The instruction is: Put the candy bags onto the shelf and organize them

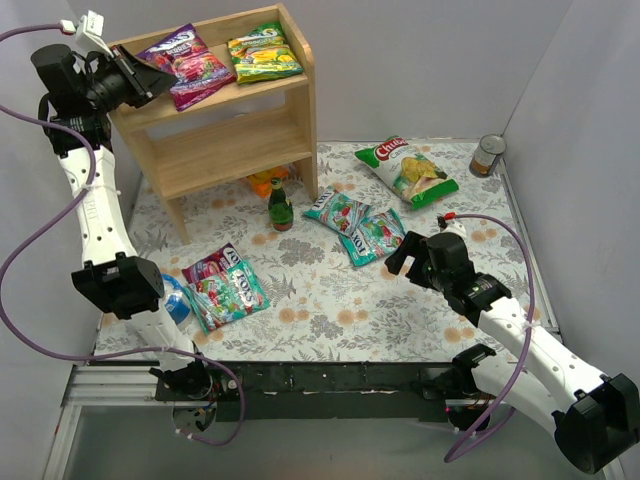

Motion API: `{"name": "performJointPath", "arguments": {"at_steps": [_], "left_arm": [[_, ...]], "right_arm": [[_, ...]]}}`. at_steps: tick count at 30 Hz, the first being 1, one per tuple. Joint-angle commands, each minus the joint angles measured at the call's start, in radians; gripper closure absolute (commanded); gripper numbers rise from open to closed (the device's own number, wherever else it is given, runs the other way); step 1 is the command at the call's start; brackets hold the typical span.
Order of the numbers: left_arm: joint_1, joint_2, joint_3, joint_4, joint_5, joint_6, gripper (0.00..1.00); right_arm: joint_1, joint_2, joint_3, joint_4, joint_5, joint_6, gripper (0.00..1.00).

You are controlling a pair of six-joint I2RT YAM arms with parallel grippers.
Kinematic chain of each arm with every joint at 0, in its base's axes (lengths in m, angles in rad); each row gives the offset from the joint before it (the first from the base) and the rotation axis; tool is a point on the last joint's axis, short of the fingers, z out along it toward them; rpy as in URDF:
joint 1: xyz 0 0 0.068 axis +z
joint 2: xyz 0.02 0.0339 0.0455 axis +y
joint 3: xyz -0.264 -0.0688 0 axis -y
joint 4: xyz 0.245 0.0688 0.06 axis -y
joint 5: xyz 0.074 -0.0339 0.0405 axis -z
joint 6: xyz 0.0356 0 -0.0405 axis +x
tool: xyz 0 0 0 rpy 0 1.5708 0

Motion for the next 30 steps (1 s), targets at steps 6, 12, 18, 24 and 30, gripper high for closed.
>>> {"name": "performJointPath", "arguments": {"at_steps": [6,12,18,24,30], "left_arm": [[-0.002,0.011,0.063,-0.013,0.169,-0.036,1.00],[-0.001,0.019,0.065,0.048,0.263,-0.070,1.00],[-0.002,0.089,0.085,0.127,0.289,-0.162,1.00],[-0.002,0.118,0.089,0.196,0.269,-0.226,0.90],[-0.007,0.121,0.080,0.210,0.176,-0.243,0.84]], "right_arm": [[-0.001,0.002,-0.006,0.047,-0.005,0.001,0.02],[-0.001,0.009,-0.003,0.051,-0.010,-0.002,0.02],[-0.001,0.009,-0.004,0.053,-0.016,0.000,0.02],[-0.001,0.015,-0.007,0.056,-0.011,0.001,0.02],[-0.001,0.029,-0.013,0.068,-0.014,0.004,0.02]]}}
